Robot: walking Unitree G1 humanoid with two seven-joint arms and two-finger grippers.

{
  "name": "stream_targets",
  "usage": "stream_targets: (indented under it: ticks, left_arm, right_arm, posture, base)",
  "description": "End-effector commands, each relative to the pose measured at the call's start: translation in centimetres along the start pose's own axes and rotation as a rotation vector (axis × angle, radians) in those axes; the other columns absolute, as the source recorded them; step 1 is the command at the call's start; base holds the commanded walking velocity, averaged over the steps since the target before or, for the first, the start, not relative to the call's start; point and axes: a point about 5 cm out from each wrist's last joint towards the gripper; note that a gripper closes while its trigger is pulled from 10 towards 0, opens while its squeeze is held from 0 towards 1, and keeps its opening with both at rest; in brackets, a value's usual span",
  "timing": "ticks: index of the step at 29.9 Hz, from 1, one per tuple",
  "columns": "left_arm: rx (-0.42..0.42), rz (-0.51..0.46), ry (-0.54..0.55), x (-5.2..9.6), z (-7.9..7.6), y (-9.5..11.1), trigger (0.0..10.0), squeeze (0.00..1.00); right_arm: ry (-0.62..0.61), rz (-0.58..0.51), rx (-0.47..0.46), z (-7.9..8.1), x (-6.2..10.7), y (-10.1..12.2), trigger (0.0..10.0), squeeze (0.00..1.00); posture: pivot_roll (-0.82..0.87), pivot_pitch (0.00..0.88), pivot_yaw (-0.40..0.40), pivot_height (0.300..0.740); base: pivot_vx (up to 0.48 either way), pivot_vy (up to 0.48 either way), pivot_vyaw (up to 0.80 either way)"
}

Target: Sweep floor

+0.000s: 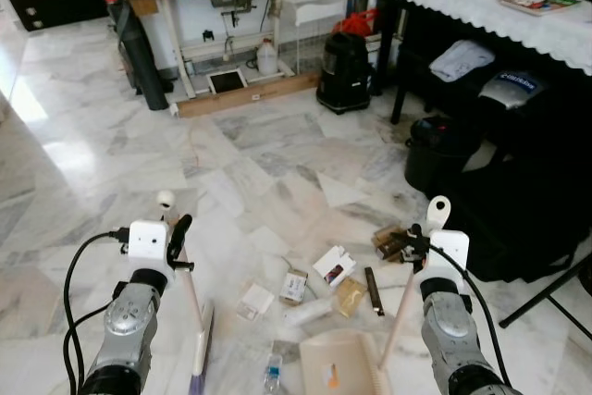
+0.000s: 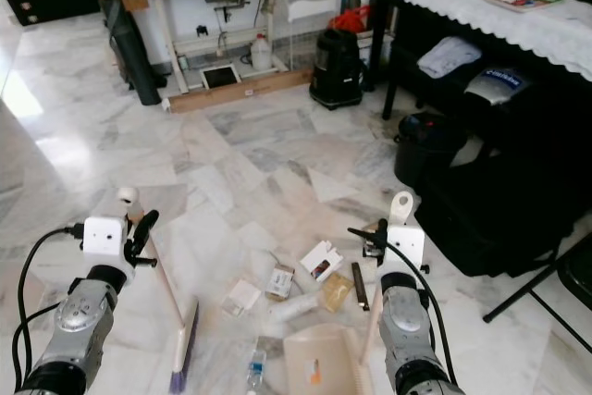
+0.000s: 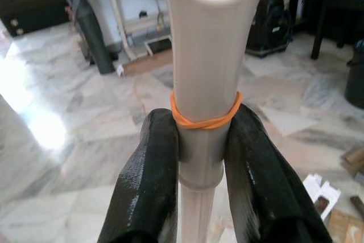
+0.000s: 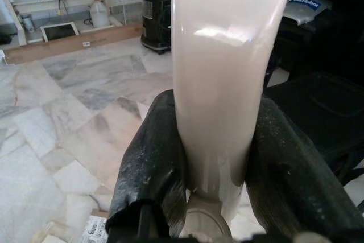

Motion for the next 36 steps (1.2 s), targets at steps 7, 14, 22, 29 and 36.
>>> stream_targets:
  ticks: [7,14,22,29,36]
  left_arm:
    - [-0.049,0.007,0.000,0.3,0.8,0.3,10.0,0.00]
    - [-0.051,0.030,-0.014,0.3,0.8,0.2,10.0,0.00]
    - [-0.048,0.039,-0.028,0.7,0.7,0.1,10.0,0.00]
    - [-0.051,0.046,-0.031,1.1,0.9,0.2,10.0,0.00]
    - [-0.052,0.048,-0.029,1.6,1.0,0.2,10.0,0.00]
  right_arm:
    - [0.002,-0.025,0.002,0.3,0.1,0.2,10.0,0.00]
    - [-0.003,-0.022,0.008,0.3,0.1,0.2,10.0,0.00]
    - [-0.004,0.000,0.023,0.3,0.4,-0.3,10.0,0.00]
    - [0.004,-0.048,0.032,0.5,-0.4,0.9,10.0,0.00]
    - [0.005,-0.063,0.031,0.4,-0.8,1.4,10.0,0.00]
  posture:
    - [0.08,0.000,0.048,0.740]
    - [0.08,0.019,0.057,0.740]
    - [0.09,0.063,0.060,0.740]
    - [0.10,0.101,0.063,0.740]
    - [0.11,0.111,0.065,0.740]
  base:
    - [0.000,0.000,0.00]
    - [0.000,0.000,0.00]
    - [0.000,0.000,0.00]
    - [0.000,0.000,0.00]
    - [0.000,0.000,0.00]
Point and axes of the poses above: a point about 5 cm out from each wrist's last joint towards the gripper, its own x axis pointing back from the gripper into the wrist, its own y axis along the axis of the wrist's last joint, z = x × y, and after that the axes turned 5 degrees about x, right-handed
